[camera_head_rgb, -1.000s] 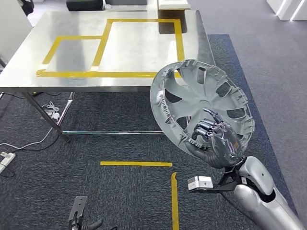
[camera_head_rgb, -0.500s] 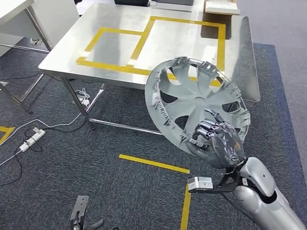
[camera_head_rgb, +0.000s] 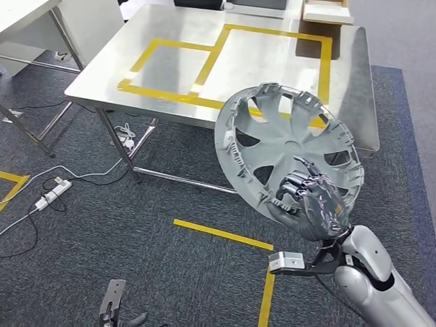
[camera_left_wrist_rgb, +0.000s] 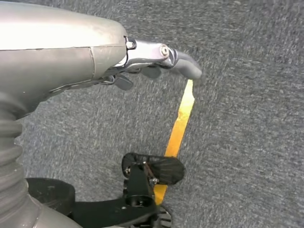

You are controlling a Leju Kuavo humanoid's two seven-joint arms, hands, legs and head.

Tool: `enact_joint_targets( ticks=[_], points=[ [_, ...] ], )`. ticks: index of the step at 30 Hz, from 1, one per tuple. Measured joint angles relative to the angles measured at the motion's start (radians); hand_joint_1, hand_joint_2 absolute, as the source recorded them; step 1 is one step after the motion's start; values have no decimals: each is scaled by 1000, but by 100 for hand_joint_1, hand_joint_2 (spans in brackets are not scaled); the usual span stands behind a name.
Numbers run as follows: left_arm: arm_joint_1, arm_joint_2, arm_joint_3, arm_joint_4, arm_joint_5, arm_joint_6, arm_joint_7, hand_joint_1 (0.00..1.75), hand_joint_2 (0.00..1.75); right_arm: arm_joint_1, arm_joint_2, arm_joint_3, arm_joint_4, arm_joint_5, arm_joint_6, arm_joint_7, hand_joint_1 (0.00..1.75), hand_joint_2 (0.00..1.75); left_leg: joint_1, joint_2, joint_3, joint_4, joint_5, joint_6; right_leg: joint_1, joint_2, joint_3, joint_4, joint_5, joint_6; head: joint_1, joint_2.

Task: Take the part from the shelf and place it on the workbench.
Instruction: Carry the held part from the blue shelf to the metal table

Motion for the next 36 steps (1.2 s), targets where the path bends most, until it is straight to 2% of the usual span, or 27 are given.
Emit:
enact_joint_targets(
  ticks=[2,4,7,8,9,10,12,13,14,15,17,19,20,22,23,24,25,27,28,29,30,33,34,35,36],
  points=[
    [0,0,0,0,-1,4,1,0,175,5,-1,-3,-2,-1,-2,-1,175,175,1,-1,4,-13,1,9,-2,-3,1,-4,-3,12,1,0],
    [-1,0,0,0,-2,6,2,0,175,6,-2,-6,-4,-5,-5,-3,175,175,5,-2,14,-29,5,19,-1,-4,-17,31,-30,19,2,0],
    [-4,-1,-1,0,-3,7,9,0,175,10,-3,-10,-4,-12,-8,-8,175,175,4,-2,19,-34,3,28,1,-5,-118,216,-106,22,4,0],
    [-4,-1,-1,0,-4,8,11,0,175,12,-3,-11,-4,-14,-9,-9,175,175,3,-2,19,-33,2,30,1,-5,-146,262,-113,23,4,0],
    [-3,-1,-1,0,-5,8,13,0,175,15,-3,-11,-4,-14,-9,-11,175,175,2,-2,21,-32,0,30,1,-5,-157,269,-99,25,4,0],
    [-3,-1,-1,0,-6,8,14,0,175,16,-3,-12,-4,-15,-9,-11,175,175,2,-2,23,-32,-3,30,0,-5,-148,236,-67,25,4,0],
    [-3,-2,-2,0,-8,9,14,0,175,17,-3,-13,-6,-15,-10,-11,175,175,2,-3,28,-27,-10,25,1,-6,-90,104,6,24,4,0],
    [-3,-2,-2,0,-9,9,14,0,175,18,-3,-13,-7,-16,-10,-11,175,175,0,-4,28,-23,-14,20,1,-6,-61,47,26,21,4,0],
    [-3,-2,-2,0,-10,9,14,0,175,19,-3,-14,-8,-16,-10,-11,175,175,-2,-5,27,-20,-16,16,2,-6,-43,13,32,17,4,0],
    [-3,-1,-3,0,-11,9,14,0,175,21,-3,-14,-9,-17,-11,-11,175,175,-3,-6,26,-19,-17,12,4,-5,-36,2,28,12,3,0],
    [-2,-1,-4,0,-11,8,14,0,175,26,-3,-14,-9,-16,-12,-12,175,175,-3,-6,26,-18,-20,4,3,-4,-31,-2,28,1,3,0],
    [-3,0,-5,0,-11,8,14,0,175,27,-4,-16,-10,-16,-14,-12,175,175,0,-3,14,17,-41,-7,-1,-6,-21,-5,25,-11,-2,0],
    [-4,0,-5,0,-11,7,14,0,175,27,-4,-18,-11,-16,-14,-12,175,175,2,-2,-7,65,-65,-12,-2,-7,-15,-6,22,-17,-4,0],
    [-2,0,-6,1,-11,6,14,0,175,28,-4,-21,-11,-16,-16,-12,175,175,6,0,-75,201,-116,-20,-1,-9,-6,-6,15,-24,-7,0],
    [-1,0,-6,1,-11,6,14,0,175,29,-4,-21,-11,-16,-16,-12,175,175,7,0,-104,252,-127,-22,-1,-9,-1,-6,11,-25,-7,0],
    [1,0,-6,1,-11,6,14,0,175,30,-4,-21,-11,-15,-16,-13,175,175,8,0,-118,272,-119,-22,-1,-8,4,-6,7,-24,-7,0],
    [1,0,-6,1,-11,6,14,0,175,31,-4,-21,-11,-15,-16,-13,175,175,8,0,-114,250,-91,-20,-1,-8,11,-6,2,-23,-7,0],
    [0,1,-6,2,-11,6,14,0,175,32,-4,-23,-12,-17,-16,-13,175,175,7,0,-64,127,-12,-12,-1,-7,28,-6,-10,-19,-6,0],
    [-1,1,-6,2,-11,6,14,0,175,31,-4,-24,-12,-17,-17,-13,175,175,5,0,-38,67,13,-7,0,-6,33,-6,-16,-14,-6,0],
    [-2,1,-6,2,-11,5,14,0,175,31,-4,-25,-12,-18,-17,-13,175,175,2,0,-20,24,21,-2,1,-6,34,-6,-21,-9,-6,0],
    [-3,1,-6,2,-11,3,15,0,175,32,-4,-26,-12,-18,-17,-14,175,175,-1,0,-12,7,15,2,1,-6,32,-7,-23,-3,-5,0],
    [-2,3,-7,2,-11,0,16,0,175,32,-4,-28,-13,-18,-18,-16,175,175,-1,-2,0,-15,3,15,0,-8,32,-12,-32,15,-4,0],
    [-2,3,-7,2,-11,0,16,0,175,31,-4,-29,-13,-18,-18,-16,175,175,1,-2,7,-22,2,20,0,-8,24,4,-41,18,-3,0],
    [-4,4,-7,2,-11,0,16,0,175,30,-4,-30,-13,-19,-18,-16,175,175,2,-3,15,-29,1,24,0,-8,2,43,-58,19,-1,0],
    [-5,3,-7,2,-11,-1,16,0,175,29,-4,-31,-14,-19,-18,-16,175,175,2,-3,19,-32,-2,29,1,-8,-36,106,-80,18,1,0]
  ],
)
